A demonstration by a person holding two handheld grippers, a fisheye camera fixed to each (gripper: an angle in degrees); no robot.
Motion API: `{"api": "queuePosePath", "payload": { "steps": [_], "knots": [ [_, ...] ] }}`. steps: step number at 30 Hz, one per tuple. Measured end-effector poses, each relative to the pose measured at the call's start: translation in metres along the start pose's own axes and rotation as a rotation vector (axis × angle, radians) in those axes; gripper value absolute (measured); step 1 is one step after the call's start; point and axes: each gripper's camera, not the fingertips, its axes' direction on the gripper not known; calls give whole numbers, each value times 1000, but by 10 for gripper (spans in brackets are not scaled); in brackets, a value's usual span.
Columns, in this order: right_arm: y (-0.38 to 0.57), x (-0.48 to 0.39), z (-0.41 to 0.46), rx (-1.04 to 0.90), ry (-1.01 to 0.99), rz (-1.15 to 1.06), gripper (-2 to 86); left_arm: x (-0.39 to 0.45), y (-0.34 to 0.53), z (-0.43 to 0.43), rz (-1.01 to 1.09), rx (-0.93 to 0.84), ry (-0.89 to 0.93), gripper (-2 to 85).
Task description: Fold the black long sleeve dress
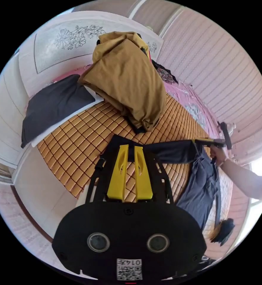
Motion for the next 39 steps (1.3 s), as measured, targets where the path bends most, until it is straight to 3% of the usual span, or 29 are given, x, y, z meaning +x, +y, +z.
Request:
{"api": "queuePosePath", "payload": {
  "steps": [4,7,12,17,19,27,36,39],
  "knots": [
    [-4,-10,3,-13,30,-15,-9,28,-5,24,459,-113,-198,82],
    [-3,-16,5,-25,42,-34,-9,24,-14,54,554,-286,-187,89],
    [4,-15,4,-30,42,-37,-9,11,-37,54,445,-422,-44,8],
    [11,-14,-5,-1,31,-80,-9,21,-42,1,587,-547,166,-4],
    [12,-16,-8,16,24,-105,-9,17,-55,-29,594,-512,233,-1],
    [10,-7,5,11,-6,-1,-9,-59,-95,-11,174,-324,49,37],
    [21,-4,14,-17,25,20,-9,-37,-106,19,398,-274,-60,70],
    [26,-5,16,-29,35,6,-9,-36,-118,50,411,-404,-98,55]
  ]
}}
